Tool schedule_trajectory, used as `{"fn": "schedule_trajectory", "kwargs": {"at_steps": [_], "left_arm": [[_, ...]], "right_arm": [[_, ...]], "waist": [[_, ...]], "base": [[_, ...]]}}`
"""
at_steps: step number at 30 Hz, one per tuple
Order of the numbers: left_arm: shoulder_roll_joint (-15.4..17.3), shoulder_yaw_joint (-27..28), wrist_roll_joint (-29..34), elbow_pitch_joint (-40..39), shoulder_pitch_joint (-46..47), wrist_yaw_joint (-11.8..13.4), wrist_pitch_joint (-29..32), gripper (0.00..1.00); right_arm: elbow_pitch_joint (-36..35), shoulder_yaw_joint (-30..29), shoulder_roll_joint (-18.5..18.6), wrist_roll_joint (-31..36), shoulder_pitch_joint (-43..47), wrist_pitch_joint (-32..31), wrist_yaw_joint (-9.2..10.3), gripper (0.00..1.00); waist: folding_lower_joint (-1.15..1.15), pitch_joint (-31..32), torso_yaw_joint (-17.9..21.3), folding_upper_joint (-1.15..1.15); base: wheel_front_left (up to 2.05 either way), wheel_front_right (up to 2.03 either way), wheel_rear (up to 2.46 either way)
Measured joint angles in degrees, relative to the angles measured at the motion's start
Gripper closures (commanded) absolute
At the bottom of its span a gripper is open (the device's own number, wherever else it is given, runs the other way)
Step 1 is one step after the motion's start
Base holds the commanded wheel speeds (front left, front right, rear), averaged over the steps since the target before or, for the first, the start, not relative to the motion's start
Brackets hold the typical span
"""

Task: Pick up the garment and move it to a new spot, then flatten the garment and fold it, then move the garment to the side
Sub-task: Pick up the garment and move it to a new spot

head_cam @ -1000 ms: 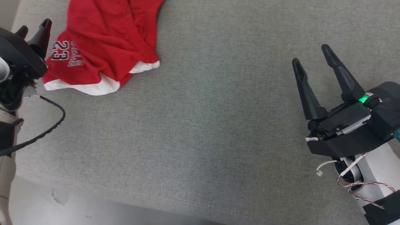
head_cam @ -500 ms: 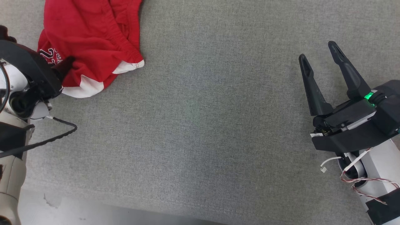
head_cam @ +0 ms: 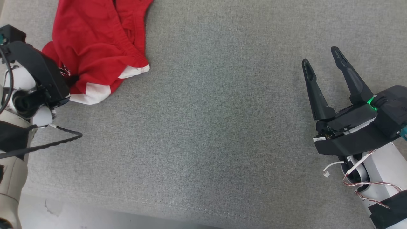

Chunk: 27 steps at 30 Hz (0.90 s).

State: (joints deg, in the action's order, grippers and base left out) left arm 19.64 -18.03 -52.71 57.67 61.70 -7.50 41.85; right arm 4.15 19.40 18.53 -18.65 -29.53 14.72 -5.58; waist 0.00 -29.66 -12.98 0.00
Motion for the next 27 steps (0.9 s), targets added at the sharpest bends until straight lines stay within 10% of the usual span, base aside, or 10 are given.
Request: {"fn": "schedule_trajectory", "kwargs": {"at_steps": [27], "left_arm": [[4.33,-8.16,-6.35,-15.07,-3.46,0.0,-1.68,1.0]], "right_arm": [[6.19,-2.6,-4.26,-2.54,3.15,0.0,-0.99,0.0]], "waist": [[0.0,13.07,2.26,0.0]], "base": [[0.0,0.0,0.0]]}}
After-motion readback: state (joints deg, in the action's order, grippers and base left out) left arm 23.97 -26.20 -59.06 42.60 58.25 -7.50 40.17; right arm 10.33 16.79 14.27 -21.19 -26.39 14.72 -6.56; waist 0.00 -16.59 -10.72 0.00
